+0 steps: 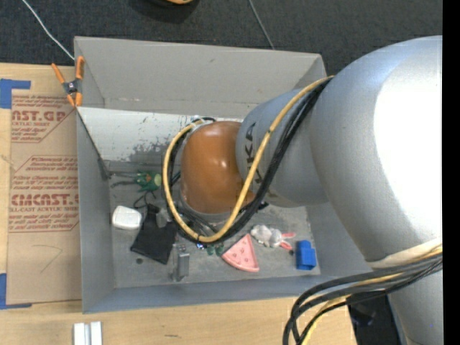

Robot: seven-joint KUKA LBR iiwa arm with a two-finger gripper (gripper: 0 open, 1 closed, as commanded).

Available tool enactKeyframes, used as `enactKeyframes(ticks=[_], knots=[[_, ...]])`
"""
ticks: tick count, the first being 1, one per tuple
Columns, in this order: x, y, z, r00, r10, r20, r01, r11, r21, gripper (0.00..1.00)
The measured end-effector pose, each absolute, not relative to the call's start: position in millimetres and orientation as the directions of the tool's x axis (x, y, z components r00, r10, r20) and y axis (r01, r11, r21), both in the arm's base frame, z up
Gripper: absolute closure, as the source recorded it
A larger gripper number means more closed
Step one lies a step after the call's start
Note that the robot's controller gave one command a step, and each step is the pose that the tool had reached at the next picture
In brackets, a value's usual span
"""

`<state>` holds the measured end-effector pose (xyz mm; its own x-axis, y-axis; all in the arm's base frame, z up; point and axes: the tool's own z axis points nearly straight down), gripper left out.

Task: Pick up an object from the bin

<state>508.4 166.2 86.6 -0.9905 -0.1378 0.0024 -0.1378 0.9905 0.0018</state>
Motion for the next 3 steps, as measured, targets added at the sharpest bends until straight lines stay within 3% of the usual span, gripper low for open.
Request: enactKeyframes(ticks=[1, 2, 3], knots=[[577.2, 219, 85, -0.951, -0.31, -0.011, -0.31, 0.951, 0.002, 0.0], [570.0, 183, 71, -0.827, -0.563, -0.001, -0.563, 0.827, 0.002, 0.0], [546.4, 188, 70, -0.867, -0.498, -0.012, -0.498, 0.867, 0.001, 0.0]])
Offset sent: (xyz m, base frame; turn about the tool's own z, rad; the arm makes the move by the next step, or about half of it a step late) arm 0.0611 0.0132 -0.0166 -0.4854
